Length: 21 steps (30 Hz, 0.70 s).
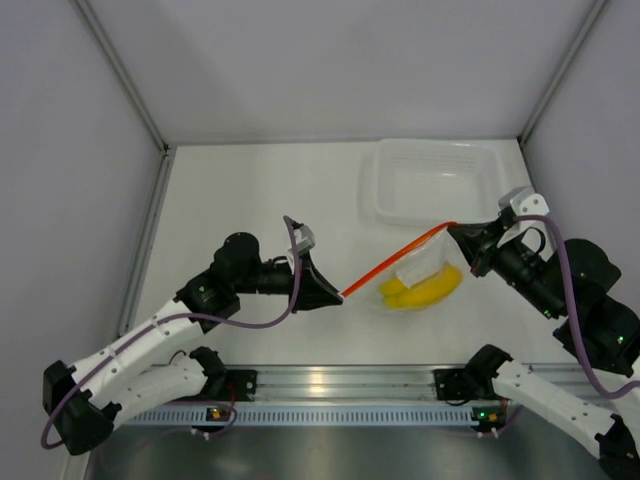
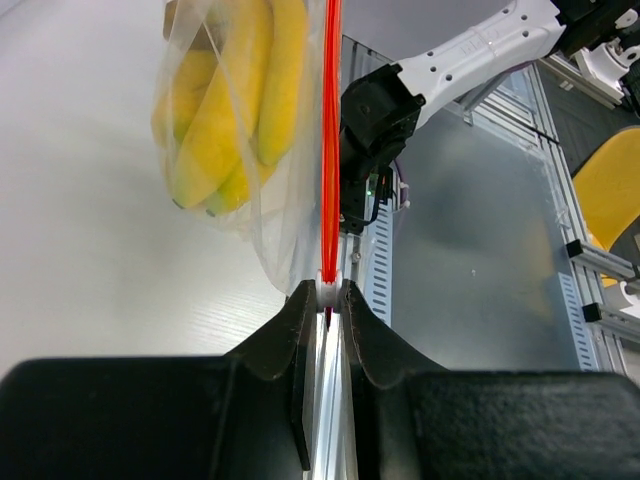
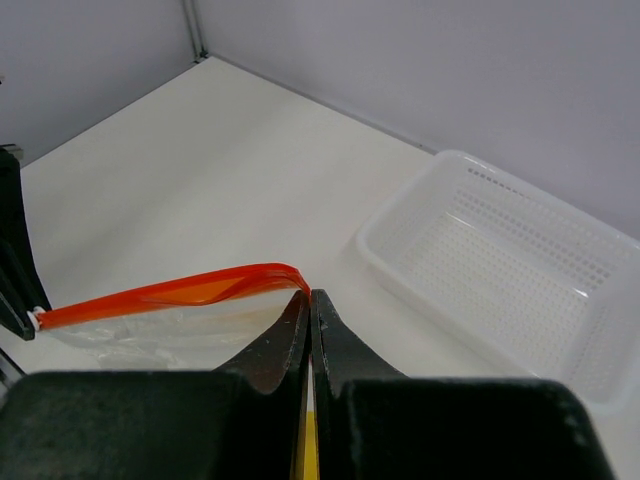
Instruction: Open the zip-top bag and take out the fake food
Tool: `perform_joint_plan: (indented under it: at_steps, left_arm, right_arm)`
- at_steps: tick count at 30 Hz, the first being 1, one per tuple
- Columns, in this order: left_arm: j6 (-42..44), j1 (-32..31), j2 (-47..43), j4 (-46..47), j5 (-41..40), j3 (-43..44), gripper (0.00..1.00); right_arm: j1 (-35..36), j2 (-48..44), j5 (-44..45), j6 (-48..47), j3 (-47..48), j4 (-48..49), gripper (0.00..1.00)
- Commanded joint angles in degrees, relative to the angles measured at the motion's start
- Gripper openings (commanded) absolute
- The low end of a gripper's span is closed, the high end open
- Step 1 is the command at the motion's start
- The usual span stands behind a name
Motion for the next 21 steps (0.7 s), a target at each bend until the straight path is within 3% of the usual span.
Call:
perform_joint_plan:
  at_steps: [1, 5, 6, 8, 9, 13, 21]
  left_arm:
    - [-2.13, 0.21, -1.48, 1.47, -0.92, -1.04, 0.00]
    - [-2.48, 0.21, -0.25, 1.47, -1.27, 0.71, 0.00]
    - [-2.48, 0.21, 0.54, 1.47, -1.19, 1.33, 0.07]
    - [-2.66, 0.21, 1.51, 1.47, -0.93, 3.26, 0.36]
    - [-2.75, 0.21, 2.64, 1.47, -0.58, 3.96, 0.61]
    - [-2.05, 0.21, 4.59, 1.47, 0.22, 7.22, 0.87]
    - [1.29, 0.21, 6.08, 1.47, -6.27, 13.19, 0.90]
  right_arm:
    - [0.18, -0.75, 1.97, 0.06, 3.51, 3.51, 0.00]
    - [0.27, -1.02, -8.12, -0.37, 2.28, 3.68, 0.00]
    - [0.27, -1.11, -11.29, -0.72, 1.58, 3.86, 0.00]
    - [0.27, -1.63, -19.90, -1.16, 0.35, 4.91, 0.00]
    - [0.18, -2.16, -21.93, -1.43, -1.13, 6.39, 0.00]
    - [0.27, -5.06, -24.33, -2.40, -4.84, 9.13, 0.00]
    - [0.27, -4.36, -27.83, -4.32, -6.07, 7.29, 0.00]
